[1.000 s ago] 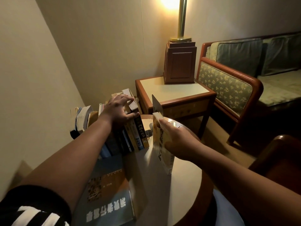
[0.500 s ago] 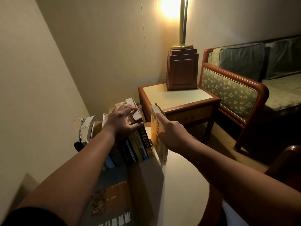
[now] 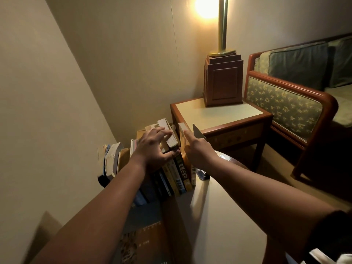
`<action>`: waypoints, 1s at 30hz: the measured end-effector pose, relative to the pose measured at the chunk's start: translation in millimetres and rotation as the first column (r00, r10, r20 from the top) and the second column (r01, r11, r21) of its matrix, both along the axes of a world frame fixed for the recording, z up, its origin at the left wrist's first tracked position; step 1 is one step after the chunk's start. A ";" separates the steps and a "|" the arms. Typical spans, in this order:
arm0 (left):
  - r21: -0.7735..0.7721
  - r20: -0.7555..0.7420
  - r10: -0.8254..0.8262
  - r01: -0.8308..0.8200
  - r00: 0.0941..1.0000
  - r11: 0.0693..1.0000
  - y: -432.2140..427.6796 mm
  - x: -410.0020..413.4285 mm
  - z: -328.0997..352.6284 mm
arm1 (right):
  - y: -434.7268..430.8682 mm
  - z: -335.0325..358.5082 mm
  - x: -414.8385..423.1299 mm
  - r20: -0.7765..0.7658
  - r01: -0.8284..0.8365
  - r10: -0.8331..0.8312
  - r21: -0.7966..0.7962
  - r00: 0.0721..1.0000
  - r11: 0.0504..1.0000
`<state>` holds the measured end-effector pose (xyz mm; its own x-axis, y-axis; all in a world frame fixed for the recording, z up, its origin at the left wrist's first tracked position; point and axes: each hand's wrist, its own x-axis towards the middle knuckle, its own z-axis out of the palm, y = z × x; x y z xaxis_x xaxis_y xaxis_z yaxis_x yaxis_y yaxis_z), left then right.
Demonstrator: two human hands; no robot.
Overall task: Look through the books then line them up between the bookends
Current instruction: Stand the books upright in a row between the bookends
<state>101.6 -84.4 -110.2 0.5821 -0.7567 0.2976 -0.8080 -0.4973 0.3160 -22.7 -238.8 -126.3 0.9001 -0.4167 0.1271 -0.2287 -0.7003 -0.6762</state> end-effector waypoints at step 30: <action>-0.009 -0.003 0.007 -0.007 1.000 1.000 1.0 -5.3 3.5 | 65.2 -120.4 -63.6 -0.096 -0.065 0.108 0.372 0.989 0.926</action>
<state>96.3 -83.4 -106.6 0.5882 -0.7499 0.3027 -0.8036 -0.5001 0.3227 -86.3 -173.6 -246.7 0.9342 -0.3345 -0.1244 -0.2683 -0.4282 -0.8630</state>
